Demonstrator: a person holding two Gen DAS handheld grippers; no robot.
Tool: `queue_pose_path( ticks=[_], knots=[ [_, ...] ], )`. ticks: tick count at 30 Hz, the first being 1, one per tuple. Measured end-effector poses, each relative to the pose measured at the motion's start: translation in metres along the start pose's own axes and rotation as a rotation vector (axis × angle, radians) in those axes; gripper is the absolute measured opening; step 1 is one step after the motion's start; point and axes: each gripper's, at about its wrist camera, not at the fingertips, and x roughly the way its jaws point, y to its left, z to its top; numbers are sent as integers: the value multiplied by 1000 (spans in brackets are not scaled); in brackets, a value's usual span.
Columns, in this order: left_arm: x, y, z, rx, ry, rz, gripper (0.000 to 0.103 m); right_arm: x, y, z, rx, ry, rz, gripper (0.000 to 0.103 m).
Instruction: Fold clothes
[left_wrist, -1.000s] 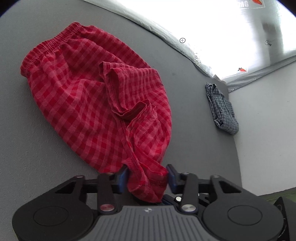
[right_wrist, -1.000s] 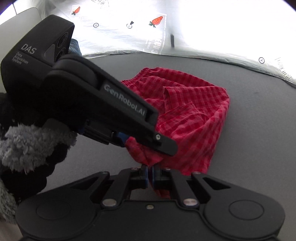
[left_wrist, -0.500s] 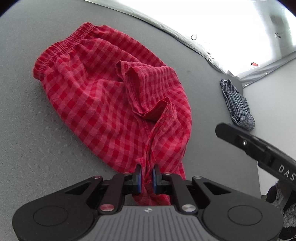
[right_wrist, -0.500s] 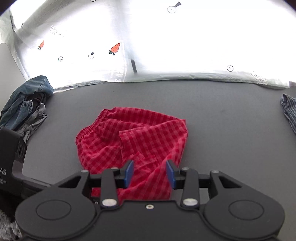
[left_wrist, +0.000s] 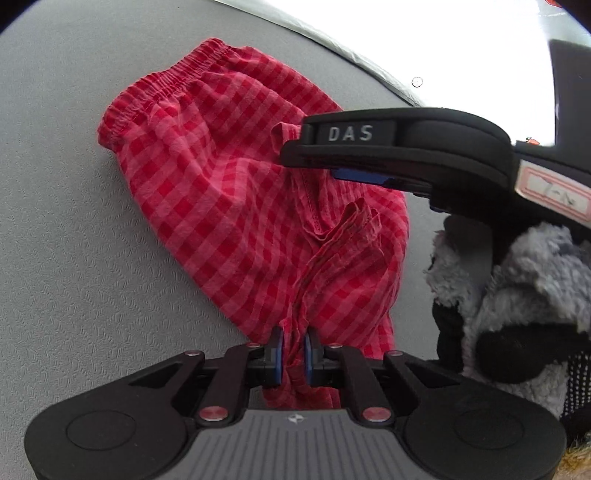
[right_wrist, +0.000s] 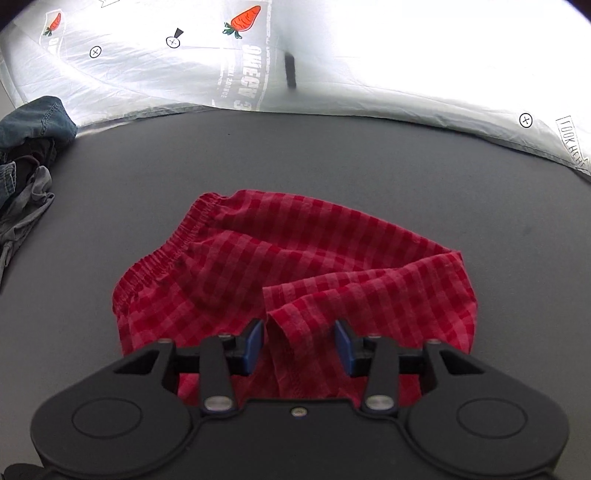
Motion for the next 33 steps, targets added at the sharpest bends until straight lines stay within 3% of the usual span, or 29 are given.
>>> queue_pose_path(
  ticks=[2,3,4,5,6,11,17,22,28,30,31,33],
  knots=[
    [1,-1,1,9,3,7,12,9,3,2,-10,29,-11,48],
    [1,-1,1,13,5,11,12,13,4,3,-12,36,-19,44],
    [1,-2,1,18,6,15,12,12,3,4,-4,31,-31,35],
    [1,-3,2,24,7,17,12,10,1,4,7,21,-44,10],
    [0,-4,2,37,9,17,12,8,-1,4,18,12,-57,8],
    [-14,-12,9,97,0,-16,9,-50,-63,15,254,-117,-38,7],
    [-42,-24,24,206,-124,14,9,-97,-134,38,513,-251,29,7],
    [-57,-17,47,185,-202,25,9,-78,-113,65,457,-247,66,8],
    [-69,42,55,-11,-245,61,9,-31,-59,89,352,-190,174,8],
    [-70,62,56,-86,-254,86,12,-16,-47,91,332,-178,252,12],
    [-71,70,56,-127,-261,101,15,-10,-42,93,325,-165,281,20],
    [-75,88,58,-207,-273,123,25,-9,-36,93,335,-174,297,53]
  ],
)
